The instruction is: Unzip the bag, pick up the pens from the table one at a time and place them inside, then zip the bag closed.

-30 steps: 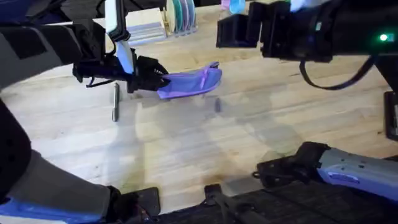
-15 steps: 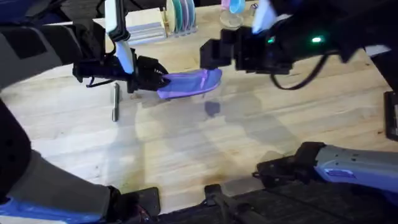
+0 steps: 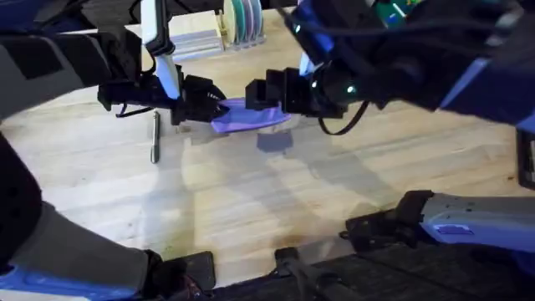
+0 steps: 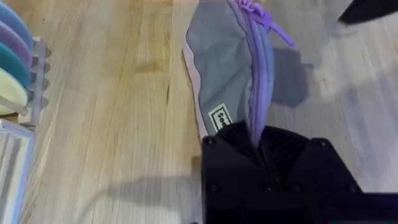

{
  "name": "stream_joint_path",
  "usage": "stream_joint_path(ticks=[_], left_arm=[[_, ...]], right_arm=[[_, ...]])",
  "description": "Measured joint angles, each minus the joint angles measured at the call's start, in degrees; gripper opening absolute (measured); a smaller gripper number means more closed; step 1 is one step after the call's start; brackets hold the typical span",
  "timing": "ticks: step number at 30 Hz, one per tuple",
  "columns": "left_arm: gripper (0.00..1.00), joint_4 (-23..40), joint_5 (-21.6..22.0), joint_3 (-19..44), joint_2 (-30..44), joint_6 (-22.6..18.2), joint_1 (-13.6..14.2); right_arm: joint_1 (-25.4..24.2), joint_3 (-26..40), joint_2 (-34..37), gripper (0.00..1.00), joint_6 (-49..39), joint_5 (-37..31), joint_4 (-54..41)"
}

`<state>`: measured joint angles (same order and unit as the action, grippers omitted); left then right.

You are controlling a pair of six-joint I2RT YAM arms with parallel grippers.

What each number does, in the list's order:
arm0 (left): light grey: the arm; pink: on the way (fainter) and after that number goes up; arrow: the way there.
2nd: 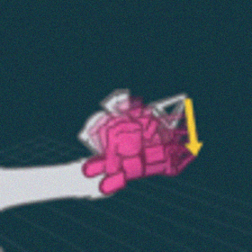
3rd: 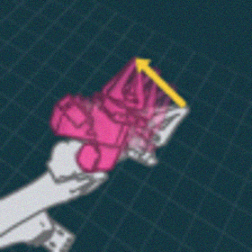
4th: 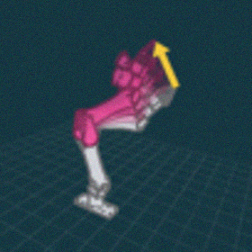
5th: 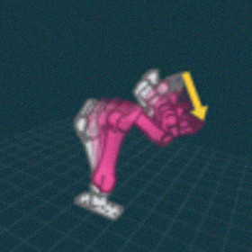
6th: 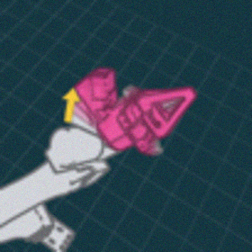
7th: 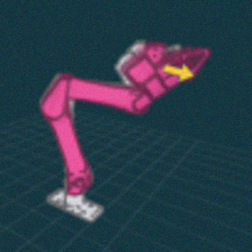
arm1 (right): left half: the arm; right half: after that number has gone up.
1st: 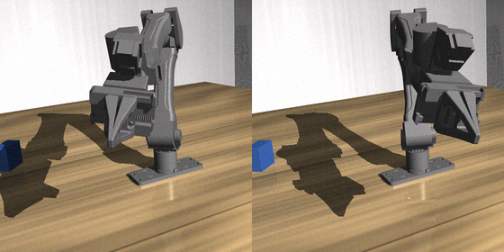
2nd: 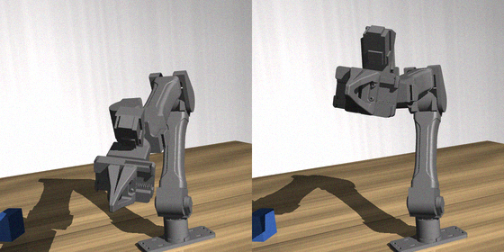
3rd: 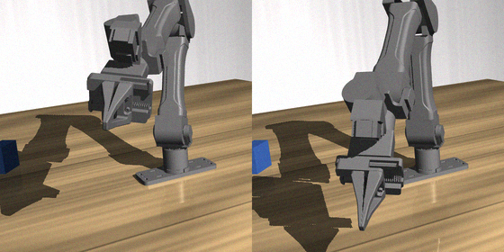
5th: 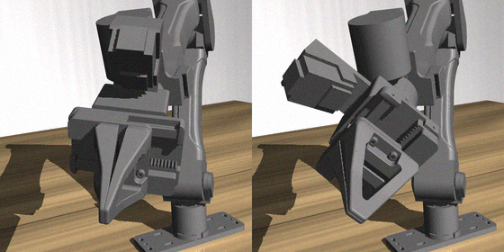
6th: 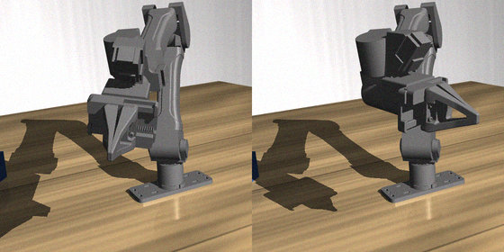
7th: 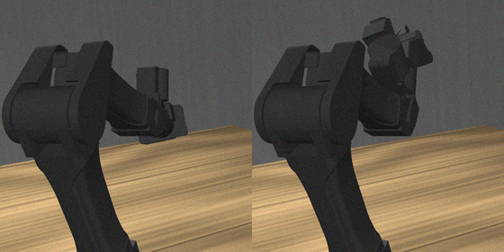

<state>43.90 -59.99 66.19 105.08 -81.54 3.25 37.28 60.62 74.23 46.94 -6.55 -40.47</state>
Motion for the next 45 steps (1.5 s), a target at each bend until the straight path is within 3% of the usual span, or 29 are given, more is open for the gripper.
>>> stream_joint_path(ticks=[7, 17, 22, 25, 34, 39, 45], left_arm=[[0.042, 0.0, 0.0, 0.0, 0.0, 0.0, 0.0], [0.042, 0.0, 0.0, 0.0, 0.0, 0.0, 0.0], [0.042, -0.2, -0.1, 0.0, 0.0, 0.0, 0.0], [0.042, -0.2, -0.3, 0.0, 0.0, 0.0, 0.2], [0.042, -0.2, -0.4, 0.0, 0.0, 0.0, 0.3], [0.042, -0.2, -0.4, 0.0, 0.0, 0.0, 0.3], [0.042, -0.2, -0.4, 0.0, 0.0, 0.0, 0.4]], right_arm=[[0.0, -6.5, 0.1, 0.998, 1.1, 0.3, 10.4], [-2.8, -7.1, 6.8, 0.995, 1.3, 0.4, 16.0], [-4.4, -7.2, 7.7, 0.931, 1.3, 1.1, 18.4], [-4.9, -7.2, 7.6, 0.800, 1.3, 1.7, 19.2], [-4.8, -7.2, 7.6, 0.254, 1.5, 1.5, 19.8], [-4.9, -7.2, 7.6, 0.060, 0.8, -0.5, 19.8], [-4.9, -7.2, 7.6, 0.033, -2.5, -1.2, 19.8]])
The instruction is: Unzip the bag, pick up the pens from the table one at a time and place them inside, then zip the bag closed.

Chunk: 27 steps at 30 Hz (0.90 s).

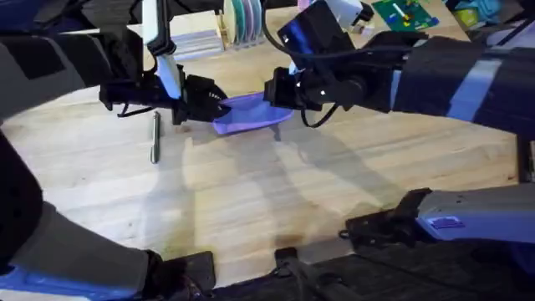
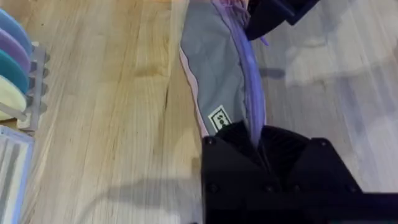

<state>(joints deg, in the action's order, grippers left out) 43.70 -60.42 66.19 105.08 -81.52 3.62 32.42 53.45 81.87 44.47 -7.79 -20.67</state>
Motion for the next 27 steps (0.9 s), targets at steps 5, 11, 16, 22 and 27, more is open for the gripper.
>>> stream_joint_path(ticks=[5, 11, 16, 22, 27], left_arm=[[0.042, 0.0, 0.0, 0.0, 0.0, 0.0, 0.0], [0.042, 0.0, 0.0, 0.0, 0.0, 0.0, 0.0], [0.042, 0.1, 0.0, 0.0, 0.0, 0.0, 0.0], [0.042, 0.2, 0.1, 0.0, 0.0, 0.0, 0.0], [0.042, 0.2, 0.1, 0.0, 0.0, 0.0, 0.0]], right_arm=[[-0.2, 0.0, -0.1, 0.033, -3.9, 0.9, 0.1], [-0.7, -0.3, -3.2, 0.033, -7.2, 5.3, 0.5], [-0.7, -0.3, -6.8, 0.033, -7.9, 6.4, 0.7], [1.1, -0.6, -7.2, 0.032, -8.5, 6.8, 1.9], [3.2, -0.7, -7.2, 0.031, -8.9, 7.3, 4.4]])
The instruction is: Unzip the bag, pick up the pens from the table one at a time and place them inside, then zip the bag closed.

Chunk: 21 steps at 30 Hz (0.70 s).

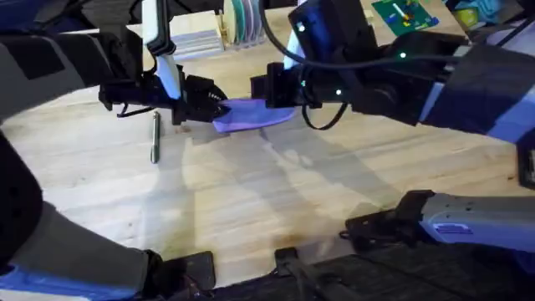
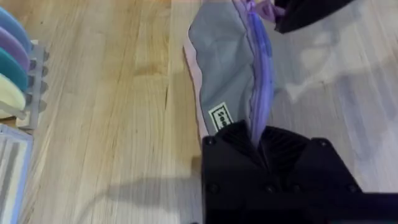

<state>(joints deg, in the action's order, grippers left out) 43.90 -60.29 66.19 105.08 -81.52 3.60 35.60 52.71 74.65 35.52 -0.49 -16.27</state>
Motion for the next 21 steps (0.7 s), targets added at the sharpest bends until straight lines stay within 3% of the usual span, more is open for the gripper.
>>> stream_joint_path(ticks=[8, 21], left_arm=[[0.042, 0.0, 0.0, 0.0, 0.0, 0.0, 0.0], [0.042, 0.0, 0.0, 0.0, 0.0, 0.0, 0.0]], right_arm=[[3.5, 0.0, 1.0, 0.031, 0.0, 0.5, 2.1], [6.6, 0.0, 7.7, 0.030, 0.5, 6.7, 12.9]])
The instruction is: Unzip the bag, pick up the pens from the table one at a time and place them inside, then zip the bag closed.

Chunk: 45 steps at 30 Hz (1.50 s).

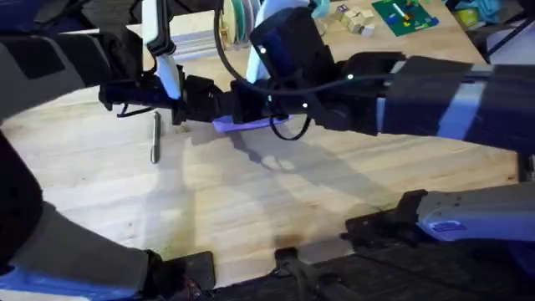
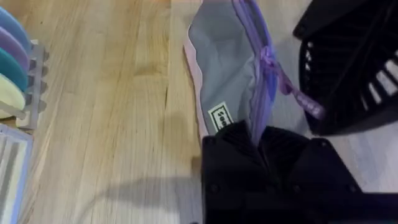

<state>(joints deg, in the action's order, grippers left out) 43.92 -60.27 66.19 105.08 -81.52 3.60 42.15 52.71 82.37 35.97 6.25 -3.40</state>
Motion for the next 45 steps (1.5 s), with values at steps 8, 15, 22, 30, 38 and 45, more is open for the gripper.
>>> stream_joint_path(ticks=[8, 15, 22, 30, 38, 45], left_arm=[[0.042, -0.2, 0.9, 0.0, 0.0, -0.9, -0.3], [0.042, -0.1, 1.1, 0.0, 0.0, -1.0, -0.4], [0.042, -0.1, 0.2, 0.0, 0.0, -0.6, -0.1], [0.042, -0.1, 0.2, 0.0, 0.0, -0.6, -0.1], [0.146, -0.2, 0.0, 0.0, 0.0, -0.7, -0.1], [0.987, -0.2, -3.7, 0.0, 0.0, -0.2, 0.4]], right_arm=[[0.0, 1.0, 1.9, 0.030, -1.4, 1.9, 0.8], [-0.1, 2.6, 2.4, 0.030, -4.0, 2.3, -1.8], [-0.6, 7.9, 2.1, 0.507, -9.7, 5.8, -15.5], [-6.2, 10.7, -5.4, 0.996, -14.9, 6.1, -27.2], [-15.1, 11.2, -12.2, 0.997, -19.2, 6.3, -31.9], [-20.9, 13.6, -12.5, 0.997, -25.4, 6.2, -37.5]])
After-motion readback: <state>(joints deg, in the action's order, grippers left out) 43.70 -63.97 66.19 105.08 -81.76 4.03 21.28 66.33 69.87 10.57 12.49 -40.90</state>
